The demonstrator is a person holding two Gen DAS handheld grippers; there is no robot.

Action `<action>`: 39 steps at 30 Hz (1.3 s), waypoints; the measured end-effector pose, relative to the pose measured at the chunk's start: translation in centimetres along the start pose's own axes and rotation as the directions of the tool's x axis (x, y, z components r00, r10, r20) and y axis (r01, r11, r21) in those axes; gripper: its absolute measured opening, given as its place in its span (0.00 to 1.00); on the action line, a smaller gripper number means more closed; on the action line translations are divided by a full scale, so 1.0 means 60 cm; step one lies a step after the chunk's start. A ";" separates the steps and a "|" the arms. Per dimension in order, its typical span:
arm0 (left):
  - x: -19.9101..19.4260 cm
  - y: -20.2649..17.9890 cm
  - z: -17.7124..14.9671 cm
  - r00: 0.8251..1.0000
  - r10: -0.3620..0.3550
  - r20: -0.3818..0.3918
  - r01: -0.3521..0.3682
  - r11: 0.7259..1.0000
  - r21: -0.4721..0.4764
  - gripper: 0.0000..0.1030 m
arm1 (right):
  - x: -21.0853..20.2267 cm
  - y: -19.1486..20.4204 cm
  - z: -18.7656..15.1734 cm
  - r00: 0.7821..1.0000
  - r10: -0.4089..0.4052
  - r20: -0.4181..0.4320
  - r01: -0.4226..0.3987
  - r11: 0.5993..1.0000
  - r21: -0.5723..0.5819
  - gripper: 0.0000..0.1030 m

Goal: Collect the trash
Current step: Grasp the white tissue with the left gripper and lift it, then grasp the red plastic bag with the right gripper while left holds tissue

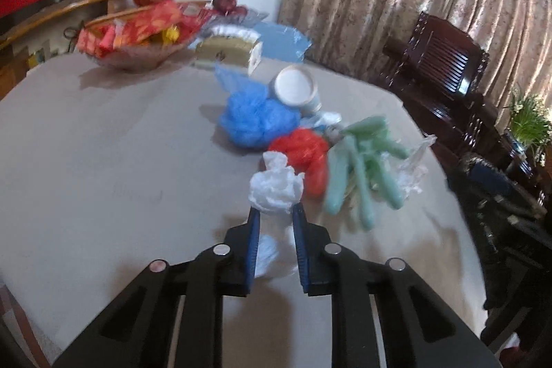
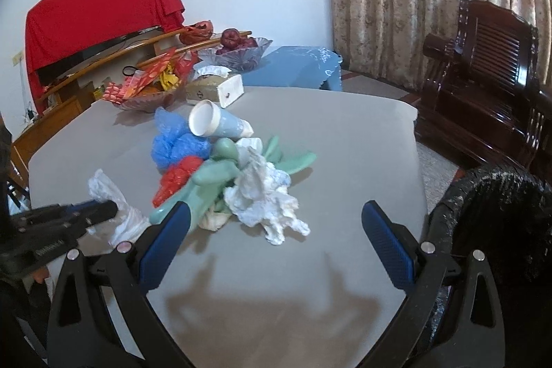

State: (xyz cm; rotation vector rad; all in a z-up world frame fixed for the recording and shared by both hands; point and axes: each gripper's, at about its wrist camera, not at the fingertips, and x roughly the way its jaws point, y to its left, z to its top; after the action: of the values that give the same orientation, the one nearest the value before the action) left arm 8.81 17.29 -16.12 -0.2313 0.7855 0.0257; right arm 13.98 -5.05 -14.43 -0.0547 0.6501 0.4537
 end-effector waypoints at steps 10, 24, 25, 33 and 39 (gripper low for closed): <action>0.058 0.016 -0.013 0.997 0.051 -0.057 -0.053 0.998 -0.033 0.61 | 0.005 0.011 -0.001 1.000 -0.004 -0.021 0.004 1.000 -0.020 0.94; 0.012 0.065 0.020 0.994 0.102 0.026 -0.100 0.992 -0.081 0.28 | -0.001 0.065 0.045 0.994 0.085 0.062 -0.080 0.994 -0.074 0.91; 0.010 0.068 0.024 0.994 0.108 0.033 -0.105 0.991 -0.080 0.28 | 0.007 0.074 0.053 0.993 0.101 0.064 -0.096 0.992 -0.078 0.89; -0.008 0.096 0.058 0.980 0.175 0.093 -0.169 0.983 -0.069 0.28 | 0.092 0.134 0.081 0.981 0.192 -0.014 -0.192 0.979 -0.074 0.77; -0.005 0.120 0.054 0.974 0.210 0.081 -0.203 0.976 -0.078 0.28 | 0.149 0.173 0.069 0.975 0.203 -0.094 -0.212 0.972 -0.101 0.69</action>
State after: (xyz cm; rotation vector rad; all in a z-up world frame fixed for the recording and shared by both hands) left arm 10.07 25.03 -15.13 -0.2117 0.7181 0.2587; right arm 18.18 8.56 -15.51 -0.1115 0.7150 0.6929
